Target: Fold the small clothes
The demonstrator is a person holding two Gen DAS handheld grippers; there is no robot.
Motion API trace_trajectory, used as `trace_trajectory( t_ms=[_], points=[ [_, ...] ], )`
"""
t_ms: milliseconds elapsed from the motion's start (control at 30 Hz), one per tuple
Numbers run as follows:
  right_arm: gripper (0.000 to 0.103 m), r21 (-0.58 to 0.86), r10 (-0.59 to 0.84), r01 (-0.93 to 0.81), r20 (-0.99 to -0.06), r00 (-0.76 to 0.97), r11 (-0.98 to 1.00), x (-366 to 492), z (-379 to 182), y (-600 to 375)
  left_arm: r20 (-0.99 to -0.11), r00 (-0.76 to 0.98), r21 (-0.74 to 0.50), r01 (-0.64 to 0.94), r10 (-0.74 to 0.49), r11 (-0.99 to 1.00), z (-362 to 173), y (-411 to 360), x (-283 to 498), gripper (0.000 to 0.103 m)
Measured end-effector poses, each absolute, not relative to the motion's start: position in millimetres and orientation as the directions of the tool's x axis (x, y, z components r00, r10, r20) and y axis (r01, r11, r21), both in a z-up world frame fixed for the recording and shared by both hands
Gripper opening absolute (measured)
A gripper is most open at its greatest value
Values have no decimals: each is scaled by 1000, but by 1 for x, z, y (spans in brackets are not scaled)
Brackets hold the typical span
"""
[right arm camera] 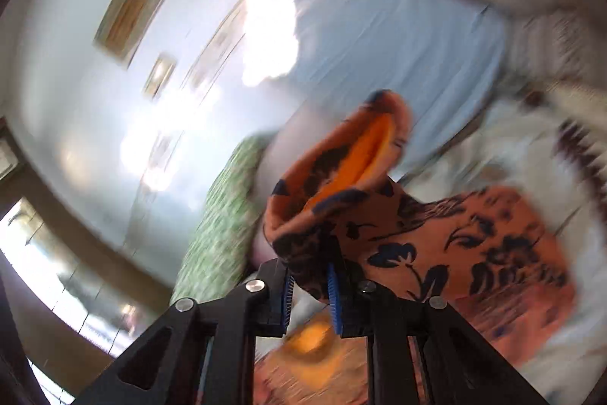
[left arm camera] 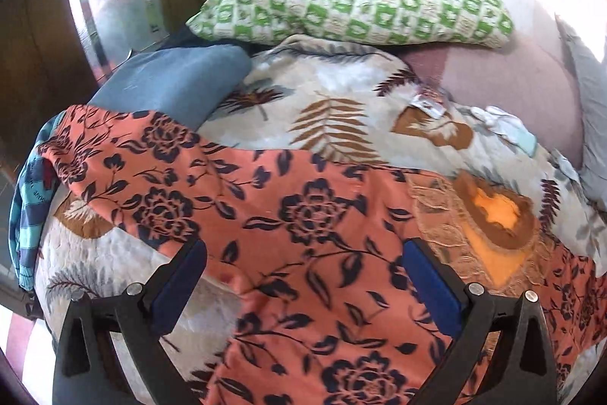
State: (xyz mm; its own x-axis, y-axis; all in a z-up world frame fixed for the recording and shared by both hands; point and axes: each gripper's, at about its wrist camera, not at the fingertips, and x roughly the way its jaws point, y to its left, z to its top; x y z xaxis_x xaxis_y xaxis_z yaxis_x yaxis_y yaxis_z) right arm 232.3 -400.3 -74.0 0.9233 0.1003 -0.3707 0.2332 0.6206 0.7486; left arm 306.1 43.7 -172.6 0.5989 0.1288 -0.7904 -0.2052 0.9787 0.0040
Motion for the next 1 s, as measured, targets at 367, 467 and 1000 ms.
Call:
trace_trajectory(
  t_ms=[367, 467, 1000],
  points=[
    [20, 784, 616, 68, -534, 580, 617, 344, -190, -144, -784, 576, 23, -343, 229, 939, -176, 111, 314, 103],
    [20, 718, 584, -4, -562, 586, 696, 339, -175, -145, -799, 568, -3, -336, 200, 942, -178, 113, 317, 103],
    [20, 564, 207, 256, -628, 750, 785, 213, -162, -356, -846, 507, -228, -67, -164, 971, -215, 21, 351, 81]
  ],
)
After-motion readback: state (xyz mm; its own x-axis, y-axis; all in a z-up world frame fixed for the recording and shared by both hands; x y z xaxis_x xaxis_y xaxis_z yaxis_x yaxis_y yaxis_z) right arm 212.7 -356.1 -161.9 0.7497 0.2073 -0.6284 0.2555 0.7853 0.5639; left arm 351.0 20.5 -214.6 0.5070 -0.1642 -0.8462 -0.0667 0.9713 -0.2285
